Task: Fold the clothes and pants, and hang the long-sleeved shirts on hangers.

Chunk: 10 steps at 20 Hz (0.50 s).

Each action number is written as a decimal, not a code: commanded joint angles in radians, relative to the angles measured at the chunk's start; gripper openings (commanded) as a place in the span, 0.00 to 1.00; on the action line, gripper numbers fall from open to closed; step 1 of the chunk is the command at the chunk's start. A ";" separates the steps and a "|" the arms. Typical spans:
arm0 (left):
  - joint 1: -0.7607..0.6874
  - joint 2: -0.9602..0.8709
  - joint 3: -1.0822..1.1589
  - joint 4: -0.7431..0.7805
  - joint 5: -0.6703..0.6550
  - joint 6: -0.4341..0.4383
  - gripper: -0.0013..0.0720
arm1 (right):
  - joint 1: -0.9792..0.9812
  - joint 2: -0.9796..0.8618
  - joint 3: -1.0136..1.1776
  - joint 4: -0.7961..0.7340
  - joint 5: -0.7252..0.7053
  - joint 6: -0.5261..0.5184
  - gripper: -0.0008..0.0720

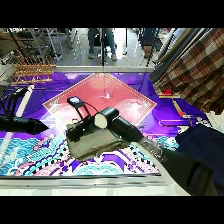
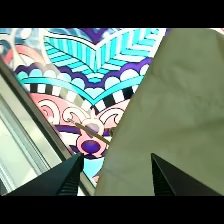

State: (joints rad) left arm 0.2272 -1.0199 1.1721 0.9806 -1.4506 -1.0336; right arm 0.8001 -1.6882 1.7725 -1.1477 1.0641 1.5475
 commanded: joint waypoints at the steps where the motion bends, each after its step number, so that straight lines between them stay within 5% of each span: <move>1: 0.001 0.001 0.000 -0.015 -0.009 0.000 0.04 | -0.129 0.057 0.084 -0.113 0.130 -0.020 0.71; 7: -0.188 -0.227 -0.069 -0.040 0.119 0.000 0.04 | -0.608 0.160 -0.042 0.055 0.372 -0.048 0.83; 10: -0.285 -0.391 -0.068 -0.036 0.214 0.000 0.04 | -0.717 0.153 -0.263 0.192 0.307 -0.124 0.93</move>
State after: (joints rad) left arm 0.0261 -1.2800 1.1130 0.9432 -1.3285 -1.0336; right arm 0.2108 -1.5414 1.6585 -1.0866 1.3655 1.4876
